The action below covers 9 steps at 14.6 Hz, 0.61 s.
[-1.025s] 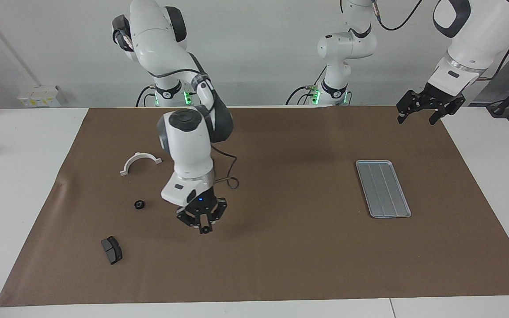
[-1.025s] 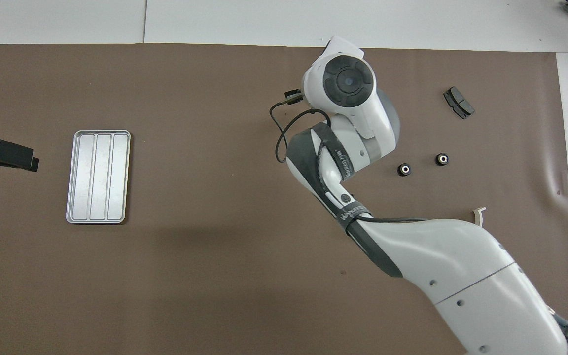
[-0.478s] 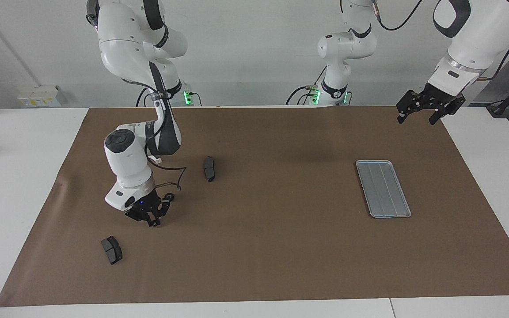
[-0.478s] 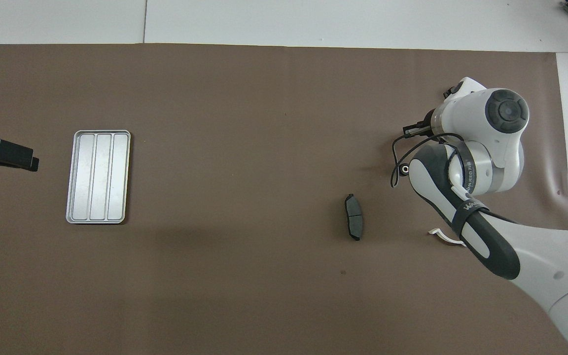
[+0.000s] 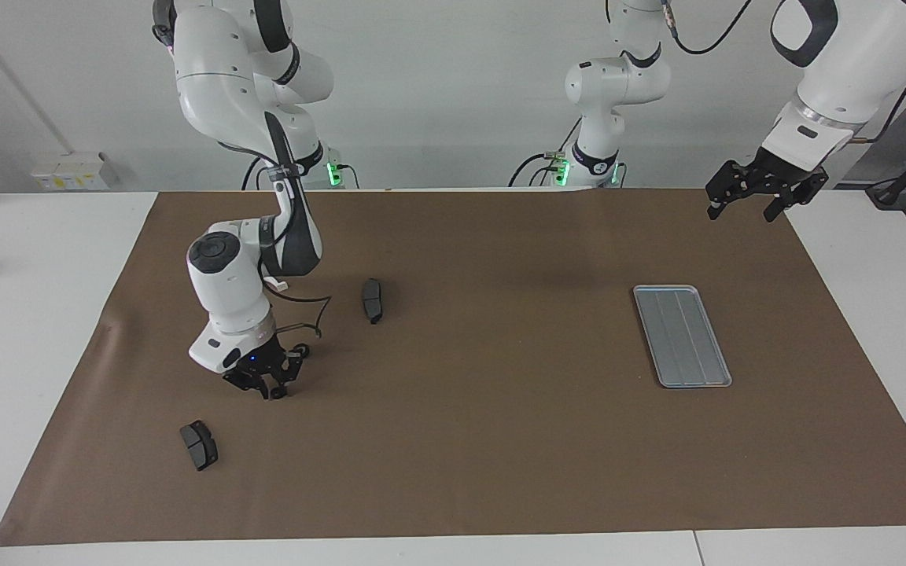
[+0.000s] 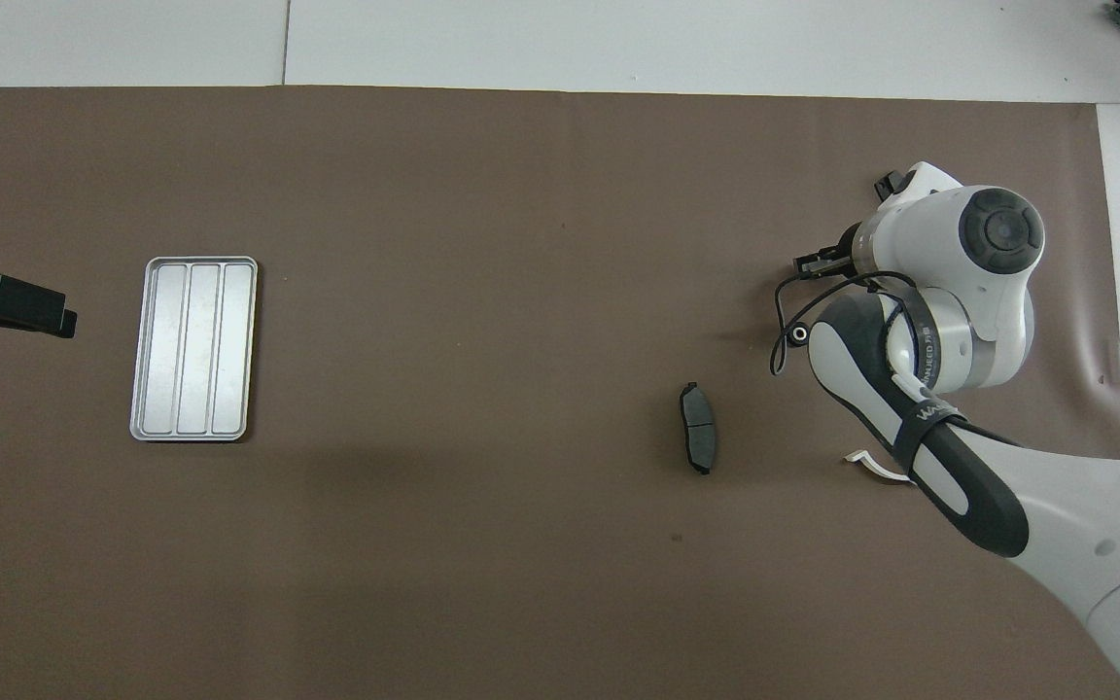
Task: Place bearing gear from tray to pile
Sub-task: 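Set the last bearing beside the other two with the right gripper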
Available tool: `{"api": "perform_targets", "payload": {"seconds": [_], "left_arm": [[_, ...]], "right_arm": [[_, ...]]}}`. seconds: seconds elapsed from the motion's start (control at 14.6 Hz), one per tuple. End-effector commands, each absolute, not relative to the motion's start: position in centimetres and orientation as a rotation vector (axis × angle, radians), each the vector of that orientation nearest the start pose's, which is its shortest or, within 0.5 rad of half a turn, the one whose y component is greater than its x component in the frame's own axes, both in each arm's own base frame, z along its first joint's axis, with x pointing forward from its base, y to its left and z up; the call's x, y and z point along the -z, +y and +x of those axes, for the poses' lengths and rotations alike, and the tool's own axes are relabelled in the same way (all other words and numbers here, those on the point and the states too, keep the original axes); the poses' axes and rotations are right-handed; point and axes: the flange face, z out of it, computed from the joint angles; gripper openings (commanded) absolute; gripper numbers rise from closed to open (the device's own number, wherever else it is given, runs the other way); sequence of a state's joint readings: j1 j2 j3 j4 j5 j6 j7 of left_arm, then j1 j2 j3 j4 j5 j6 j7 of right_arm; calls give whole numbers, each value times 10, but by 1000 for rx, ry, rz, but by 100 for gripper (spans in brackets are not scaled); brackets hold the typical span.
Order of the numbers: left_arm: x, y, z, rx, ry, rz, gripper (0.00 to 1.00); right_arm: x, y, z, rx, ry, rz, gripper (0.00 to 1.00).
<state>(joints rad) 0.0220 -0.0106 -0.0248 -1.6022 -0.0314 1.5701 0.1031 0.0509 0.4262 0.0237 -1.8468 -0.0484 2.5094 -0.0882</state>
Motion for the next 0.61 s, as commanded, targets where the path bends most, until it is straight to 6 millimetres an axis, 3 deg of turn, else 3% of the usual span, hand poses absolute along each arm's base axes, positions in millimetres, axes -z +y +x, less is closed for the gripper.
{"api": "perform_targets", "payload": {"seconds": [0.0, 0.14, 0.27, 0.55], "left_arm": [[-618, -1, 543, -32, 172, -3155, 100], [-618, -1, 543, -32, 172, -3155, 100], [-618, -1, 543, -32, 172, -3155, 100], [-618, -1, 543, -32, 172, -3155, 100]], "right_arm": [[-377, 56, 655, 356, -90, -3114, 100], [-422, 54, 652, 297, 34, -3123, 100], [-462, 48, 647, 248, 48, -3142, 100], [-540, 29, 613, 223, 99, -3155, 100]]}}
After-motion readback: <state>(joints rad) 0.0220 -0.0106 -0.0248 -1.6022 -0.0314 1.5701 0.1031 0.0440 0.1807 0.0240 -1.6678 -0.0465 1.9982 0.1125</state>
